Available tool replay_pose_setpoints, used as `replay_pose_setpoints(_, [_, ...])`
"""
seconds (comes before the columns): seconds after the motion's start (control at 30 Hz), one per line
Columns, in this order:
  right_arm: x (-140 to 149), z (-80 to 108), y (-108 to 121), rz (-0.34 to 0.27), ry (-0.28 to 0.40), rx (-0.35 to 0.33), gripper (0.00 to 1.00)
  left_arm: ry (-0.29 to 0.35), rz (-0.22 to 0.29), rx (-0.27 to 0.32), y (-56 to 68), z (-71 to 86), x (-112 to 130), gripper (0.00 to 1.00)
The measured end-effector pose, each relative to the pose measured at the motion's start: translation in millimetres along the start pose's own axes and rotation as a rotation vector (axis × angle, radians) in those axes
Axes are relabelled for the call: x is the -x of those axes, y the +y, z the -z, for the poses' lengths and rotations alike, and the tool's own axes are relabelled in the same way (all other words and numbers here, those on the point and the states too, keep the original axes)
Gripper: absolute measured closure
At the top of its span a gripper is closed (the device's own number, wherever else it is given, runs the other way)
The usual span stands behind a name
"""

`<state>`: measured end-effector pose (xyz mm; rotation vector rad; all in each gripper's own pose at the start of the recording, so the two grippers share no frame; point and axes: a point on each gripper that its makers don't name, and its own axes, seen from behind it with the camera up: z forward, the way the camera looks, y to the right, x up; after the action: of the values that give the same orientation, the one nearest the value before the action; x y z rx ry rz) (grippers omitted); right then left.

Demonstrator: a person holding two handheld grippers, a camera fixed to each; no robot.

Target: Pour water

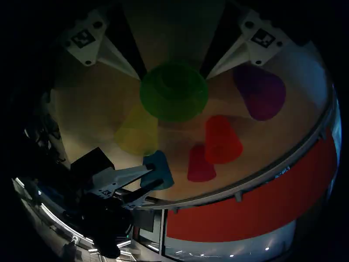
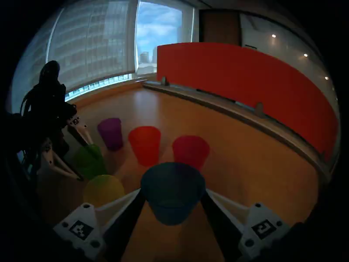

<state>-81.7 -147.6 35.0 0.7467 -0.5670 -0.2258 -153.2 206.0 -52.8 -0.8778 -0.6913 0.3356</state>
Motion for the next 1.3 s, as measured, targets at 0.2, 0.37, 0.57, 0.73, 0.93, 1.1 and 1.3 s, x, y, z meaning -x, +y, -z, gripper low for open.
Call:
replay_pose_setpoints(0.2, [12.4,-8.9,-0.9,-0.002,-0.030,-0.005,0.10,-0.018,-0.005,-0.008,1.3,3.5,10.8,0.12])
replay_pose_setpoints(0.37, [19.8,-12.2,-0.7,-0.008,-0.041,-0.007,0.10,-0.011,-0.001,-0.025,-1.5,10.2,13.4,0.12])
replay_pose_setpoints(0.57, [27.7,-14.5,0.6,0.000,-0.053,-0.003,0.10,0.009,0.015,-0.040,-3.0,18.7,13.0,0.12])
replay_pose_setpoints(0.73, [30.3,-13.6,0.7,0.002,-0.053,-0.002,0.10,0.023,0.026,-0.052,-3.6,24.7,12.5,0.12])
replay_pose_setpoints(0.93, [37.3,-9.7,0.0,0.008,-0.074,0.002,0.09,0.024,0.028,-0.058,-2.0,29.6,14.5,0.12])
replay_pose_setpoints(1.1, [42.4,-5.9,-0.8,0.012,-0.086,0.007,0.03,0.026,0.023,-0.062,-0.3,32.2,14.7,0.12])
replay_pose_setpoints(1.3, [44.3,4.0,-1.5,0.010,-0.084,0.022,0.00,0.036,0.024,-0.079,-0.9,38.6,13.5,0.12])
